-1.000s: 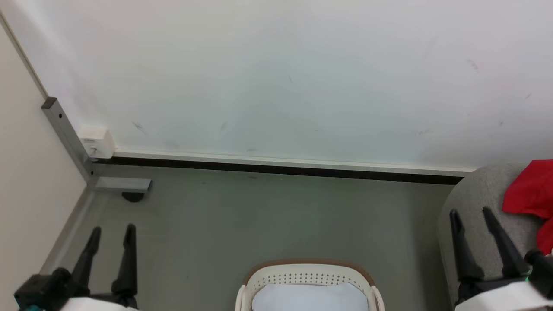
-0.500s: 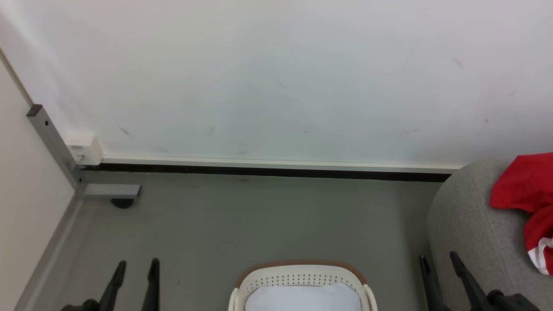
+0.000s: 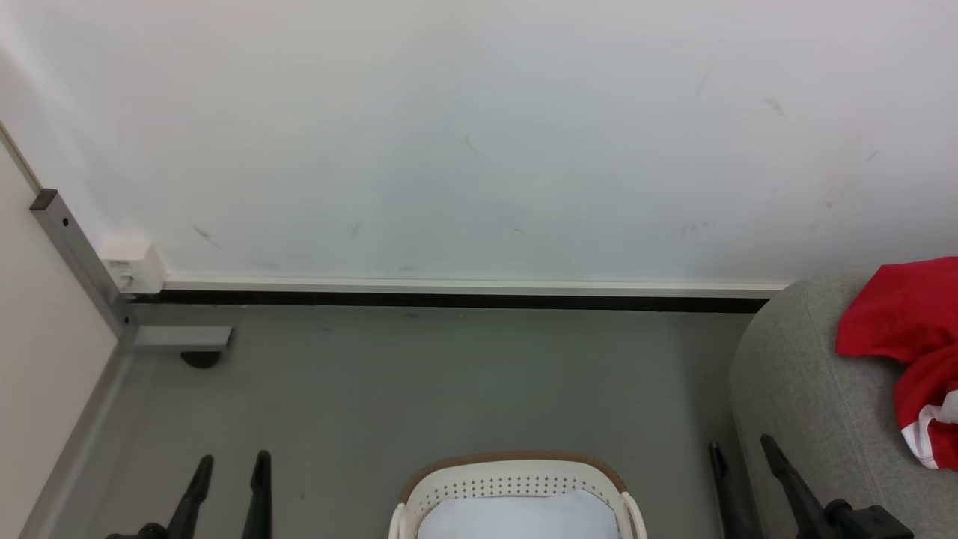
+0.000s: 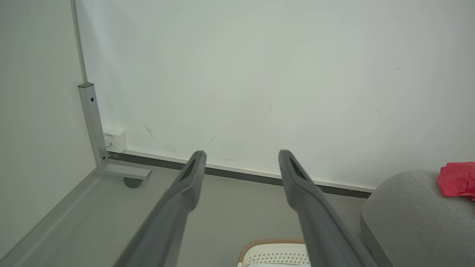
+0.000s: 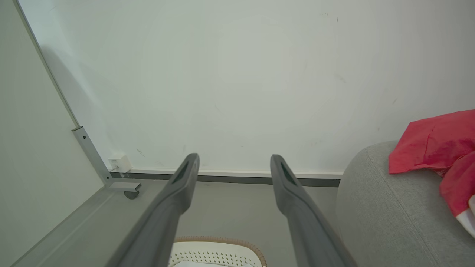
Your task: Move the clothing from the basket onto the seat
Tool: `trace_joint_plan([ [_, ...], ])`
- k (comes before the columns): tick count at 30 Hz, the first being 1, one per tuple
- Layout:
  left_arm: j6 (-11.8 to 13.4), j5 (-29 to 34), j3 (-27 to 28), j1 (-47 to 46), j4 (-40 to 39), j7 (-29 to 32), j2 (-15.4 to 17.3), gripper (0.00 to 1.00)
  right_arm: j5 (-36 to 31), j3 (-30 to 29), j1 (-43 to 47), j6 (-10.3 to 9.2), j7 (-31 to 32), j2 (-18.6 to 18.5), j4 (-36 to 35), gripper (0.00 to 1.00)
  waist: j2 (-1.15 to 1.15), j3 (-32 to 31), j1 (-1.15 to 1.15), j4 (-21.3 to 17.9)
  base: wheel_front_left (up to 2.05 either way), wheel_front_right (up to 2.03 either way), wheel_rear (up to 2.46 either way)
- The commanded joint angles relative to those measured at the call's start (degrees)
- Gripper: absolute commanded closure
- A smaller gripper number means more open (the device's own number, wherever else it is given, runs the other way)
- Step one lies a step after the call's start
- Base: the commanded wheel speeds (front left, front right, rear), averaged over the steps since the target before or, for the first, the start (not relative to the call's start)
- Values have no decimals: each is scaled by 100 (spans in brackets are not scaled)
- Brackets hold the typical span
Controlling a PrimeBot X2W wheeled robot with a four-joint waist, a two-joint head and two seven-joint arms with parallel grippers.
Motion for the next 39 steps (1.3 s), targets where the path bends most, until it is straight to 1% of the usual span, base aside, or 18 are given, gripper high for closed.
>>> trace_joint_plan([
  [1,-22,74,37,25,1,-2,-11,0,-36,13,-72,-13,-46,8,16,0,0,2,0,-3,0,0,0],
  [12,-171,181,126,-37,112,-2,-94,0,-68,72,-104,-13,-37,31,108,0,0,18,0,-24,0,0,0],
  [13,-152,107,110,-20,88,1,-94,100,-50,74,-56,0,-25,20,95,100,0,19,0,-24,0,0,0],
  [17,-144,-9,88,9,277,41,-160,100,45,90,65,0,-5,19,229,100,0,22,0,-26,0,0,0],
  [27,-161,-1016,199,-175,348,344,-219,100,1118,-71,-47,-1,219,-37,212,100,0,42,0,-32,0,0,0],
  [39,-143,-2081,291,-337,360,637,-284,100,2240,-228,-169,-2,446,-98,199,100,0,67,0,-40,0,0,0],
])
